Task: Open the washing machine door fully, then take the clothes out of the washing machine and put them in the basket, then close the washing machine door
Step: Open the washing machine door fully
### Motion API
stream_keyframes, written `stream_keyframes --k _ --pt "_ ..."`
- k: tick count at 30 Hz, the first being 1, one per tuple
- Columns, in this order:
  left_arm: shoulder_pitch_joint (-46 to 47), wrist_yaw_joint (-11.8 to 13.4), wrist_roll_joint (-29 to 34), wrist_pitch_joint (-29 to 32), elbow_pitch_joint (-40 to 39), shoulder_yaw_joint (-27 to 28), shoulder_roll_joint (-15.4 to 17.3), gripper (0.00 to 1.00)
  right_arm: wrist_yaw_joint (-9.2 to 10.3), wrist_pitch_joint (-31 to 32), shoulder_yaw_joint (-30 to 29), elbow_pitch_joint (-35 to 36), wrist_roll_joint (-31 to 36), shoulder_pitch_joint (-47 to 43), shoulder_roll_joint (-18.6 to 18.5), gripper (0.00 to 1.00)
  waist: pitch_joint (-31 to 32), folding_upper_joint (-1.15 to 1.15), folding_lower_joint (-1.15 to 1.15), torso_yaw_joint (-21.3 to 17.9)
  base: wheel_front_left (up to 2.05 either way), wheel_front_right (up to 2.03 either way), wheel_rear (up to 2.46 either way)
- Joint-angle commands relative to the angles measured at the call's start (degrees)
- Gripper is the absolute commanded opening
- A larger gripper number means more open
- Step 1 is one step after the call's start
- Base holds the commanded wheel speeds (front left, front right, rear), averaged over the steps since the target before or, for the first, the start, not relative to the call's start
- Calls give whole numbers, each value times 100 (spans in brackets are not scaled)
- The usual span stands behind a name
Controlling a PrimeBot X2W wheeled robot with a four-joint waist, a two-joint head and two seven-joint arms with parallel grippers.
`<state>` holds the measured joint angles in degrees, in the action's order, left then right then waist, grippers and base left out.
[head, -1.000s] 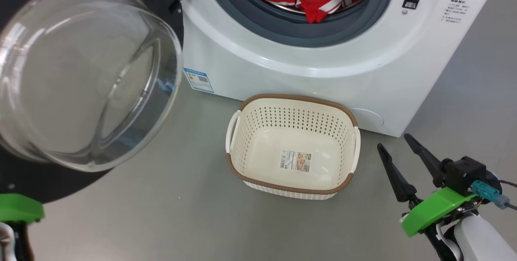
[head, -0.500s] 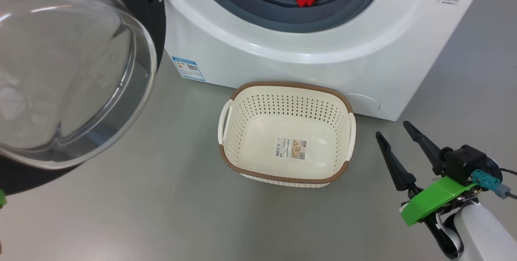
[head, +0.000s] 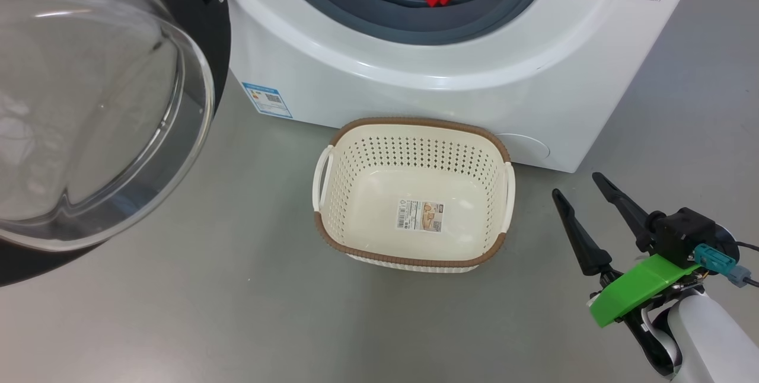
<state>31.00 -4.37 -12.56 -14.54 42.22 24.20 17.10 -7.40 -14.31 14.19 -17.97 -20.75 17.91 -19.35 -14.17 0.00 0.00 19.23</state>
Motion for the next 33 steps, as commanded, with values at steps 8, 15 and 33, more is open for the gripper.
stream_keyframes --k 8,15,33 --pt "45 -220 129 -46 -194 375 158 0 -9 -69 110 117 31 41 28 100 125 0 0 19 0 0 0" --pt "-329 -284 194 -46 -515 417 -147 0 -9 -69 92 115 32 -64 62 100 280 0 0 68 0 0 0" --pt "-1658 -311 -232 -46 -2009 -476 -869 100 -9 -69 -101 233 57 -383 150 100 563 0 0 -64 0 0 0"
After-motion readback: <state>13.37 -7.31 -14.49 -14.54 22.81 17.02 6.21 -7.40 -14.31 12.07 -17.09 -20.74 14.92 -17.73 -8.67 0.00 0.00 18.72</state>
